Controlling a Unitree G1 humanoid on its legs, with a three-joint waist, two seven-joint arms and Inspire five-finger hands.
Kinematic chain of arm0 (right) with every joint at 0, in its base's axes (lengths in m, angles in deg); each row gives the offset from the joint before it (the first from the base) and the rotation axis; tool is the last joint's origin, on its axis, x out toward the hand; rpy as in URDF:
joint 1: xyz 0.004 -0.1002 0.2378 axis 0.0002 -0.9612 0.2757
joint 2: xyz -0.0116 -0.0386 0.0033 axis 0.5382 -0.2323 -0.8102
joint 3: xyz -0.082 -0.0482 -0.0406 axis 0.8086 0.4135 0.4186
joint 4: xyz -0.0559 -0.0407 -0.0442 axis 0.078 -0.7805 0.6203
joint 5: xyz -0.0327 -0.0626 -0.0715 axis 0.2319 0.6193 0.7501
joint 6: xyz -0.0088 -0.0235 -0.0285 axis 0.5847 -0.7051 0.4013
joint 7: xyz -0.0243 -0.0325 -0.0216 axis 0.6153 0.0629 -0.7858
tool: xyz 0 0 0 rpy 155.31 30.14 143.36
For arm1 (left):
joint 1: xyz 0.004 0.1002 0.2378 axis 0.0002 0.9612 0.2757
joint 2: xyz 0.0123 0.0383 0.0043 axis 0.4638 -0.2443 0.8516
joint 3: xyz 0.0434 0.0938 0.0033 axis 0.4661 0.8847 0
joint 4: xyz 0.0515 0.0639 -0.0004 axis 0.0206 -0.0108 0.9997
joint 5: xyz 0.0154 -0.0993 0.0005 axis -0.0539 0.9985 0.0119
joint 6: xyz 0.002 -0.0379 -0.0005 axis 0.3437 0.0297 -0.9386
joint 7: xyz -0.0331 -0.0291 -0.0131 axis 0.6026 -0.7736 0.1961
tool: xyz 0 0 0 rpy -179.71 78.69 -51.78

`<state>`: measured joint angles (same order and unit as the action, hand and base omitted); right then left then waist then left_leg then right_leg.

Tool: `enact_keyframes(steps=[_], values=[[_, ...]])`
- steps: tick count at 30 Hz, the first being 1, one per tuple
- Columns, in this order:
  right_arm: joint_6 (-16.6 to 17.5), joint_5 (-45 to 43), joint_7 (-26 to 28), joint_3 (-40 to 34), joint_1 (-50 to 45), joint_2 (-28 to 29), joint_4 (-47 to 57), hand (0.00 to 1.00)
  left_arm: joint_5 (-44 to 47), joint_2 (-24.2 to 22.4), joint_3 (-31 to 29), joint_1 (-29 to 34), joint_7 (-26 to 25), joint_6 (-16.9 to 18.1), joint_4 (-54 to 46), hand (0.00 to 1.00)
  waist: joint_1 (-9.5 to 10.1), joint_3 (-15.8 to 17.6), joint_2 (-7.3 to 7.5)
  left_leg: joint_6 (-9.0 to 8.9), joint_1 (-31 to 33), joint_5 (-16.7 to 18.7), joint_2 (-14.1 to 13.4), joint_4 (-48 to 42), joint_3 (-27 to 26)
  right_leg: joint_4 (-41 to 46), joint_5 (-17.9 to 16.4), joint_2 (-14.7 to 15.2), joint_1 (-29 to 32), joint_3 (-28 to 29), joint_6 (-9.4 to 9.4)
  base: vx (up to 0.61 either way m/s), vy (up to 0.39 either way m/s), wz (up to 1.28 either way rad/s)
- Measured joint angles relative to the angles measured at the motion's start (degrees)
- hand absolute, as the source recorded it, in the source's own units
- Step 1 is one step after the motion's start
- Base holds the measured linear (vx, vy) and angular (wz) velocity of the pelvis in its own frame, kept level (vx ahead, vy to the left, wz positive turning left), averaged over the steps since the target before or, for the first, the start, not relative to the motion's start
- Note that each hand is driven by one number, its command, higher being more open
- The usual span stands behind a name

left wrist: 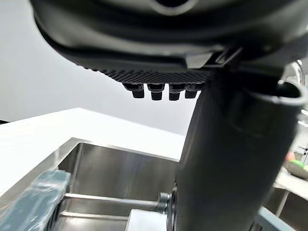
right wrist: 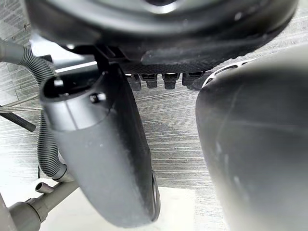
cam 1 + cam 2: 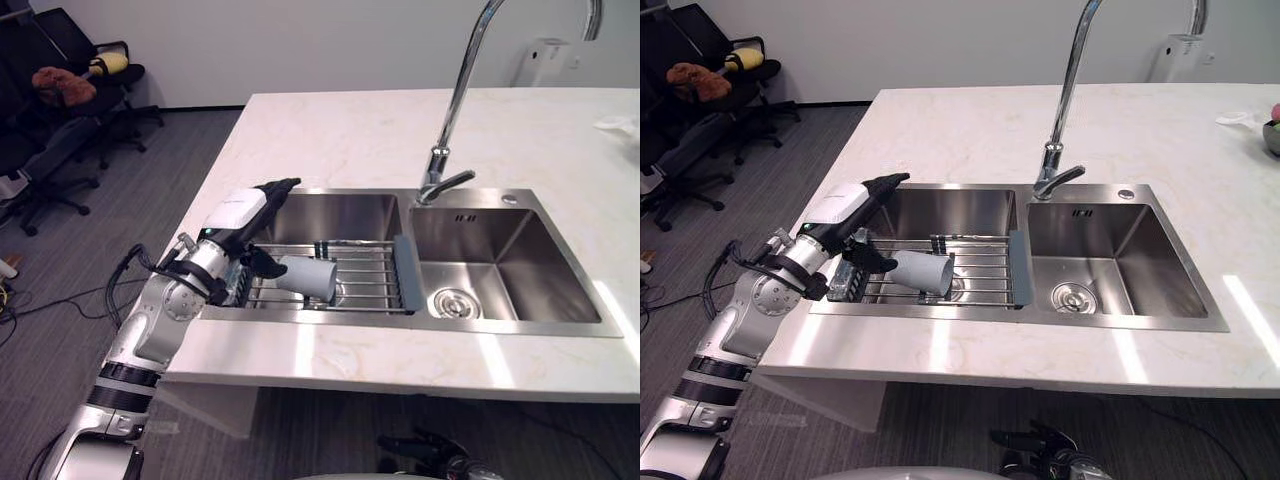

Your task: Walk over to the sink, pick up the cup, carry it to the dishwasher, place the cup inside the dishwasher, then close the dishwasher door

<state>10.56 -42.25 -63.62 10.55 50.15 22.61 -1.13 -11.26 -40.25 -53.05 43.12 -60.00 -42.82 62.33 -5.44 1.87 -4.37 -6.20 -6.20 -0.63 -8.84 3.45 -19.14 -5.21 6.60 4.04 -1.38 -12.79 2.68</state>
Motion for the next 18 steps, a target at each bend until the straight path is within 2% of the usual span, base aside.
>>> enact_keyframes(steps=[9, 14, 18], values=[[0.12, 0.16, 0.12, -2.33, -0.25, -0.31, -3.03, 1.0, -0.03, 0.11, -0.04, 0.24, 3.04, 2.06, 1.85, 1.0, -0.57, -0.01, 0.03, 0.08, -0.51, -0.43, 0.19, 0.74, -0.9, -0.01, 0.24, -0.17, 0.38, 0.79, 0.21, 0.0, -0.001, -0.05], [0.04, 0.76, 0.15, -2.95, -0.67, -0.21, -3.56, 1.0, -0.07, -0.71, 0.29, 1.89, 3.27, 0.92, 3.89, 1.0, -1.5, 0.0, 0.03, 0.25, -1.37, -0.28, 0.56, 1.24, -1.79, -0.02, 0.34, -0.05, 0.27, 1.57, 0.38, 0.01, 0.007, -0.09], [0.03, 1.03, 0.24, -2.99, -1.12, -0.21, -3.7, 1.0, -0.1, -1.62, 4.0, 3.52, 3.35, 0.29, 4.08, 1.0, -1.77, 0.05, 0.12, 0.52, -1.82, -0.12, 1.04, 1.3, -1.97, -0.05, 0.5, 0.15, -0.01, 1.86, 0.67, -0.03, 0.003, -0.02]])
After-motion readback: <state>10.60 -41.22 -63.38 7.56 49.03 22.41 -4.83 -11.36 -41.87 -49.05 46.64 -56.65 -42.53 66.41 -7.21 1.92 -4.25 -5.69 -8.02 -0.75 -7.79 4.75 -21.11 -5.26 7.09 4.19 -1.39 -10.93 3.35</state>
